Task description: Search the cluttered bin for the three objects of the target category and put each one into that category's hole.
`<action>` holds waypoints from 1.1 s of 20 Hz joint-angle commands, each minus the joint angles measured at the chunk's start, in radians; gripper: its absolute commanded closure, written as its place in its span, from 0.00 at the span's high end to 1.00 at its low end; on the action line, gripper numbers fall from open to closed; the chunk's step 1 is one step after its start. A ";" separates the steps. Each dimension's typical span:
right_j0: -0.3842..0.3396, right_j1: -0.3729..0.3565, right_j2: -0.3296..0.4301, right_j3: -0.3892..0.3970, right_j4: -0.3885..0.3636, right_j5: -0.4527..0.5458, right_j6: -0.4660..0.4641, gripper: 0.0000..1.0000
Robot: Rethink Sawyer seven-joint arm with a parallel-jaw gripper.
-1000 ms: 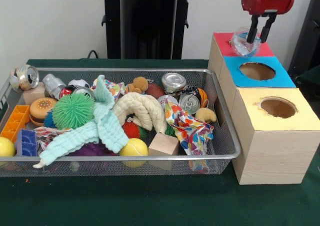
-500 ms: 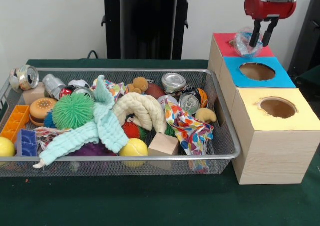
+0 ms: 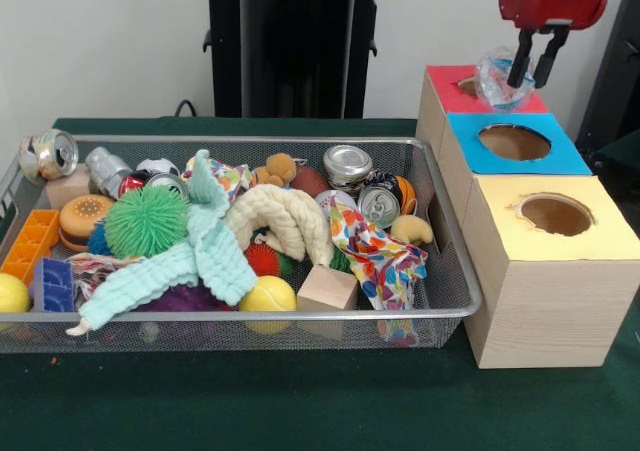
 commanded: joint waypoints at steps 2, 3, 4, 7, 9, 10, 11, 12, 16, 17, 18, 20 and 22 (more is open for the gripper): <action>-0.070 0.026 -0.008 -0.110 -0.021 0.130 0.090 0.00; -0.076 0.023 -0.006 -0.114 -0.024 0.136 0.080 0.00; -0.079 0.015 -0.004 -0.117 -0.023 0.148 0.077 0.00; -0.087 0.007 0.011 -0.135 -0.017 0.169 0.069 0.00; -0.105 0.027 0.023 -0.152 -0.023 0.143 0.059 0.00; -0.114 0.043 0.026 -0.163 -0.028 0.133 0.055 0.00; -0.116 0.055 0.025 -0.172 -0.035 0.125 0.055 0.00; -0.119 0.066 0.024 -0.180 -0.042 0.117 0.055 0.00; -0.105 0.083 -0.004 -0.182 -0.045 0.113 0.104 1.00; -0.104 0.086 -0.003 -0.179 -0.038 0.108 0.116 1.00; -0.105 0.082 0.005 -0.168 -0.026 0.105 0.121 1.00; -0.108 0.077 0.019 -0.149 -0.003 0.093 0.132 1.00; -0.101 0.083 0.019 -0.154 0.012 0.094 0.155 1.00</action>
